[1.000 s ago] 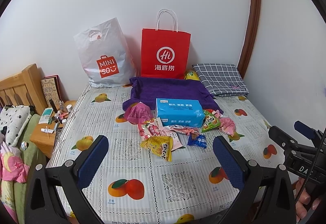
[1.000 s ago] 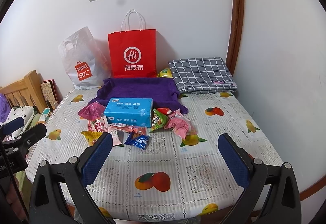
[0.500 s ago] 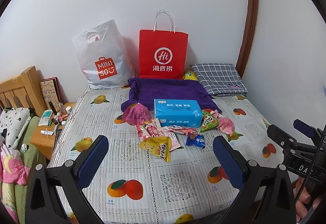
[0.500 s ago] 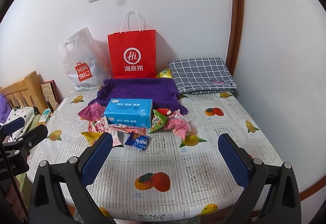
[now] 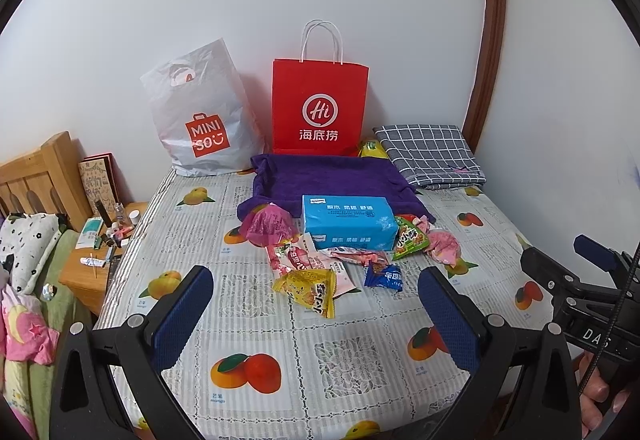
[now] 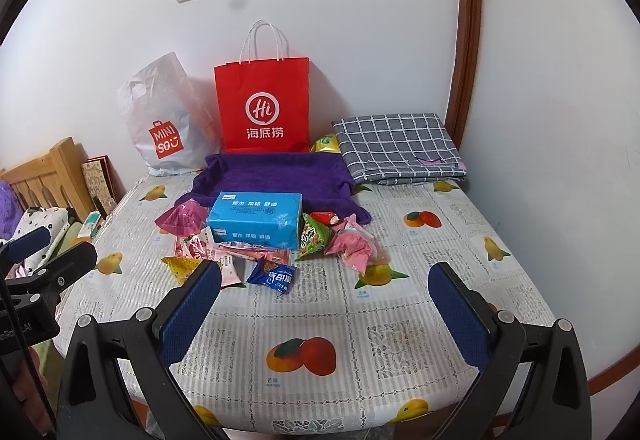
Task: Organize snacks
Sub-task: 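Grasp the pink striped snack bag with the right tool while the left tool grasps the magenta candy bag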
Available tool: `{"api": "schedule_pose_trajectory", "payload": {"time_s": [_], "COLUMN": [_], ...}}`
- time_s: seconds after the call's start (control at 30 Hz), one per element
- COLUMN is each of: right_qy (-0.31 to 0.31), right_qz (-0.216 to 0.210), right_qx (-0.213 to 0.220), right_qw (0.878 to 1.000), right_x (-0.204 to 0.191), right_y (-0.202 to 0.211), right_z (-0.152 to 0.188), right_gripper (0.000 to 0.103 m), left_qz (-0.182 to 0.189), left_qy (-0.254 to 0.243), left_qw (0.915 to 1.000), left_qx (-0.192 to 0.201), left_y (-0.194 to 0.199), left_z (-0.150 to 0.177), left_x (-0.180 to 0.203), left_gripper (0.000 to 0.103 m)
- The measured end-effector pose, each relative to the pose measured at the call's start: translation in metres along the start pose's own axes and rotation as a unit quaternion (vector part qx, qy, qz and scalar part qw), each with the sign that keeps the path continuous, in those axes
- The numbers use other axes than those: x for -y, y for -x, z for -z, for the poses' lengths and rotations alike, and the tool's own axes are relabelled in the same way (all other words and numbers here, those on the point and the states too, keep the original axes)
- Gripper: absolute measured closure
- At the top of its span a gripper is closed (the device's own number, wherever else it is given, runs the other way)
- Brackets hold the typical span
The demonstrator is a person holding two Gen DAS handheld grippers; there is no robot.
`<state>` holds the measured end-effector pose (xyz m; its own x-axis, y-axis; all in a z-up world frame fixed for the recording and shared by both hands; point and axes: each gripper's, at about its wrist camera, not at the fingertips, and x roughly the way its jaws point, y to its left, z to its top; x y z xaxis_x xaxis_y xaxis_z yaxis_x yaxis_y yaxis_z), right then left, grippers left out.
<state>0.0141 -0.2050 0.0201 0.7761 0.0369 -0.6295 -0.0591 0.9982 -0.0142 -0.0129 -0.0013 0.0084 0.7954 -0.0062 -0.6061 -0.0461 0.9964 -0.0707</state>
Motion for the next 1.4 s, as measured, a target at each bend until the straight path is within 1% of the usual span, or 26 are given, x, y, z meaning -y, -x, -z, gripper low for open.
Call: {"api": "schedule_pose_trajectory", "payload": {"time_s": [0.3,0.43,0.5,0.63,0.73,0.83,0.9,1.07,1.2,1.27,1.33,1.4], "right_qy": [0.003,0.005,0.006,0.007,0.003,0.011,0.014,-0.007,-0.024,-0.032,-0.048,-0.054], "right_qz": [-0.004,-0.015,-0.013,0.009,0.026,0.037,0.035,0.012,0.02,0.016,0.004,-0.006], "right_qx": [0.003,0.001,-0.003,-0.017,-0.034,-0.04,-0.045,-0.053,-0.072,-0.082,-0.086,-0.089], "right_qw": [1.0,1.0,1.0,1.0,0.999,0.998,0.998,0.999,0.997,0.996,0.995,0.995], "right_x": [-0.003,-0.008,-0.011,-0.011,-0.005,0.002,0.008,0.034,0.056,0.064,0.072,0.076], "right_y": [-0.002,-0.011,-0.019,-0.043,-0.064,-0.083,-0.096,-0.128,-0.159,-0.174,-0.188,-0.199], "right_z": [0.001,0.001,0.0,0.001,0.003,0.007,0.01,0.02,0.021,0.018,0.013,0.009], "right_gripper": [0.001,0.001,0.001,0.001,0.001,0.001,0.001,0.001,0.002,0.003,0.009,0.011], "left_qz": [-0.001,-0.001,-0.001,-0.007,-0.01,-0.012,-0.016,-0.028,-0.027,-0.027,-0.027,-0.029], "left_qy": [-0.001,-0.004,-0.004,-0.001,0.007,0.012,0.012,0.012,0.018,0.018,0.014,0.012], "left_qw": [1.0,1.0,1.0,0.9996,0.9989,0.998,0.9974,0.9964,0.9957,0.9954,0.9951,0.9947], "left_qx": [0.001,-0.002,-0.009,-0.026,-0.045,-0.06,-0.069,-0.079,-0.087,-0.09,-0.094,-0.098], "left_y": [-0.002,-0.012,-0.021,-0.047,-0.07,-0.092,-0.105,-0.133,-0.152,-0.16,-0.169,-0.173], "left_z": [0.0,0.001,0.003,0.007,0.011,0.014,0.017,0.018,0.017,0.016,0.015,0.014], "left_x": [-0.001,-0.006,-0.01,-0.02,-0.028,-0.037,-0.041,-0.051,-0.057,-0.058,-0.058,-0.057], "left_gripper": [0.0,0.0,0.0,0.0,0.0,0.0,0.0,0.0,0.0,0.0,0.0,0.0]}}
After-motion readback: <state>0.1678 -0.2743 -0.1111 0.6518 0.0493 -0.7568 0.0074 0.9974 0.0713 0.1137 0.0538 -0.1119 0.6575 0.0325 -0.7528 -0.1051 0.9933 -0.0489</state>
